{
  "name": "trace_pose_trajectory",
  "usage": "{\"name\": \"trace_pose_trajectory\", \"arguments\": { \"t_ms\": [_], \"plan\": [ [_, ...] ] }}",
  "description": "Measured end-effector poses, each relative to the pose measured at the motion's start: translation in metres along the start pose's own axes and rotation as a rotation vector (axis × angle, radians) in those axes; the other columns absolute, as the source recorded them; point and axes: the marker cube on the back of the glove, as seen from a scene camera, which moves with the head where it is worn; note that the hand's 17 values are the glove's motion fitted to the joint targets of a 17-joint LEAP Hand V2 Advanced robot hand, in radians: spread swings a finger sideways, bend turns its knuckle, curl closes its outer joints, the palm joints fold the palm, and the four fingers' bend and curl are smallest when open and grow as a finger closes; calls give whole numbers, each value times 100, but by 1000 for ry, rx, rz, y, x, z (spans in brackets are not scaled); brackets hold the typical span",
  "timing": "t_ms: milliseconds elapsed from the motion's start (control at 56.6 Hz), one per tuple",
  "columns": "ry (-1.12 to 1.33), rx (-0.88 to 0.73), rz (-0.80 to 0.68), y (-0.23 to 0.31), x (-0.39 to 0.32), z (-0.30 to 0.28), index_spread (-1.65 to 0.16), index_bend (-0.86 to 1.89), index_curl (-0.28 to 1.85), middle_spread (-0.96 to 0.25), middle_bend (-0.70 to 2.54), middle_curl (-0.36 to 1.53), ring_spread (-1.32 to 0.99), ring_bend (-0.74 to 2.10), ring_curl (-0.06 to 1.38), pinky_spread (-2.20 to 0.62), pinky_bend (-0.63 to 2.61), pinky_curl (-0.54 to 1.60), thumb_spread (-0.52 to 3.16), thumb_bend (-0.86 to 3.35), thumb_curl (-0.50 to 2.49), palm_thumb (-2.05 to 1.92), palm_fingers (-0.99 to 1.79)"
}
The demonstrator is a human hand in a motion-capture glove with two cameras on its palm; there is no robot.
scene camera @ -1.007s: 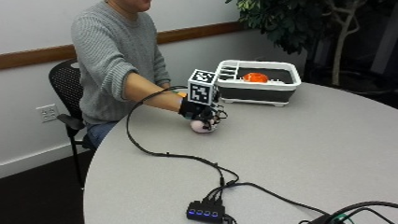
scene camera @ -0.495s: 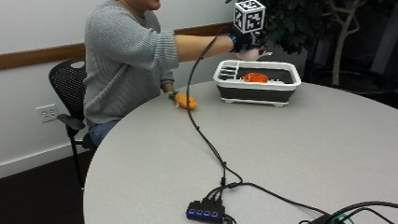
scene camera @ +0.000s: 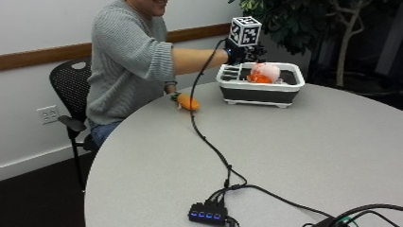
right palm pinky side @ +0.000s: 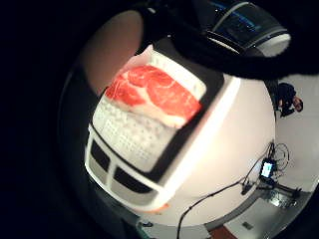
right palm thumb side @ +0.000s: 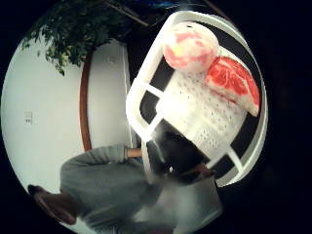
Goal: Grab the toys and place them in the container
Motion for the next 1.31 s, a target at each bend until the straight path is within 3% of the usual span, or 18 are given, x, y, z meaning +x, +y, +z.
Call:
{"name": "trace_pose_trajectory", "arguments": {
  "t_ms": [265, 371, 495, 689, 901, 972, 1025, 1096, 1308],
  "plan": [
    [-50, 43, 111, 153, 31, -30, -34, 13, 41, -16, 12, 33, -9, 14, 37, 7, 79, 35, 127, -2, 42, -1, -26],
    [-34, 9, 115, 214, 28, -18, -35, 15, 39, -16, 13, 31, -8, 14, 34, 7, 77, 34, 130, -2, 39, -1, -21],
    [-45, -43, 157, 248, 22, 3, -36, 14, 37, -16, 13, 29, -9, 16, 32, 8, 76, 34, 130, -2, 37, -1, -18],
    [-14, -74, 170, 265, 13, 51, -36, 13, 33, -16, 15, 29, -11, 18, 32, 8, 74, 34, 131, -2, 34, -1, -13],
    [57, -198, 150, 266, 2, 157, -36, 14, 31, -17, 15, 28, -12, 18, 31, 8, 78, 35, 131, -1, 33, 0, -11],
    [80, -106, 141, 265, 2, 185, -37, 17, 32, -17, 15, 28, -12, 18, 31, 8, 79, 35, 130, -1, 33, 0, -8],
    [110, 29, 136, 264, 0, 191, -38, 25, 35, -20, 26, 31, -16, 18, 30, 7, 76, 34, 131, -2, 32, -1, 13],
    [127, 91, 135, 263, -1, 191, -39, 33, 37, -24, 45, 38, -24, 26, 32, 4, 63, 29, 131, -2, 32, -1, 46],
    [89, 134, 87, 253, -8, 186, -38, 30, 45, -32, 65, 51, -48, 73, 50, -23, 59, 30, 133, 10, 42, 26, 82]
  ]
}}
